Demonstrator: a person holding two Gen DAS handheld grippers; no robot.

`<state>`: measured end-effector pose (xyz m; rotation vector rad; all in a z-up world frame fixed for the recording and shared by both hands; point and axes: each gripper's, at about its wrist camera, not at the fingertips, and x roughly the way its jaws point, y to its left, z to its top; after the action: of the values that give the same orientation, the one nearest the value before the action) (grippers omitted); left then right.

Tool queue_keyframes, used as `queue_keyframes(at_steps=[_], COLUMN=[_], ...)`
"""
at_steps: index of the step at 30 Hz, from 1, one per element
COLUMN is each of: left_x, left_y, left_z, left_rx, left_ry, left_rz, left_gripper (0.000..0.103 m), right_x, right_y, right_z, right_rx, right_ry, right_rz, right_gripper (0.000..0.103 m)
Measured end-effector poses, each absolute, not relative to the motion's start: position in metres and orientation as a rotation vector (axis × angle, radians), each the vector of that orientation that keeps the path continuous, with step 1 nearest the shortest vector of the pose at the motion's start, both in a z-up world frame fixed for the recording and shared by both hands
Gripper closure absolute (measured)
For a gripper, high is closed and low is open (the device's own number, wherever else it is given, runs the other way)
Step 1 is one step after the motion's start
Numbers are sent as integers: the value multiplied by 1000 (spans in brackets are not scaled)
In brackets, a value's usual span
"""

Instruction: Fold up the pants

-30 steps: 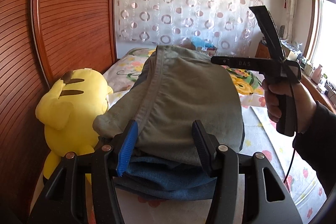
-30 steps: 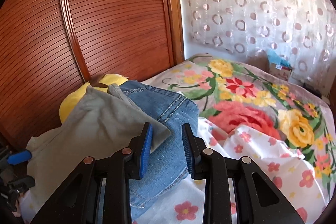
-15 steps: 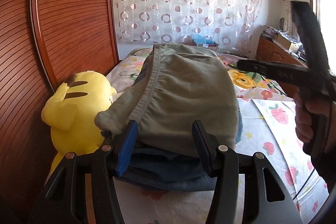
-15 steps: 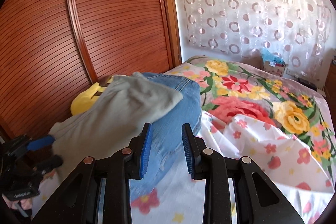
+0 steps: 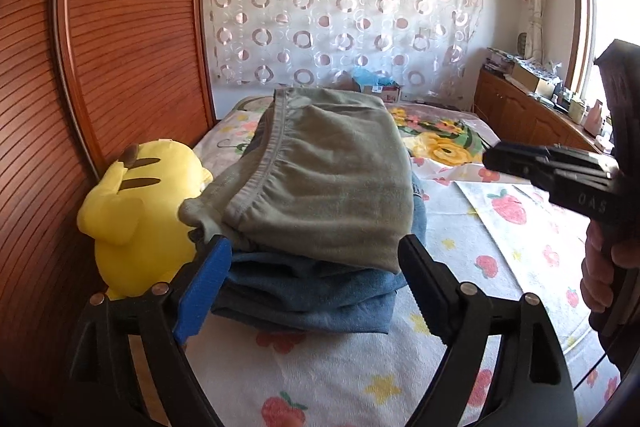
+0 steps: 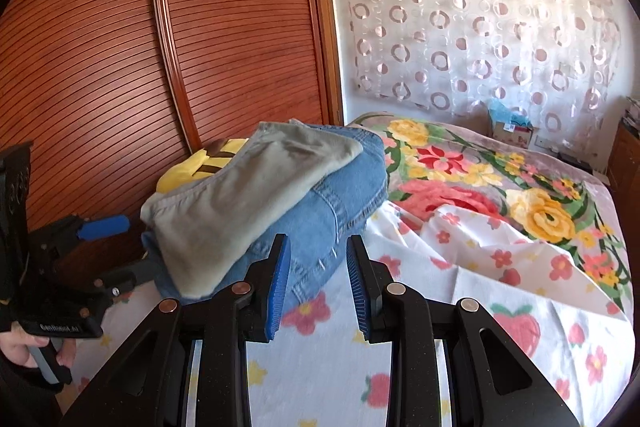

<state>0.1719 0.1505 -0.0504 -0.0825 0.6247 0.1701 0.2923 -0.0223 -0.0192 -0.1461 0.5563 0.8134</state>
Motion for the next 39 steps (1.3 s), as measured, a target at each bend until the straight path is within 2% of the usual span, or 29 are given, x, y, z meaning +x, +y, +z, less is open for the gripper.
queue_keyframes(at_steps=[6,14,23,31,39], left_x=[159,143,117,101,87], left_y=[146,131,108,80,38], left_z=[-46,-46,-33,-35,-33], left_rx=[-85,-39,-54,-41,-30], left_ry=[618,631,585,591,588], left_rz=[167,194,126,82,28], left_gripper=[16,16,16,16,16], right_x=[270,237,193,149,119], right_y=[-31,-47,-83,-116,-156], right_z=[-19,-17,-15,-14,-9], right_rx=[-151,-145,-115,-113,-95], right_ry=[558,542,539,540,539], right_rz=[803,776,712,640,583], right_gripper=[72,59,48,43,29])
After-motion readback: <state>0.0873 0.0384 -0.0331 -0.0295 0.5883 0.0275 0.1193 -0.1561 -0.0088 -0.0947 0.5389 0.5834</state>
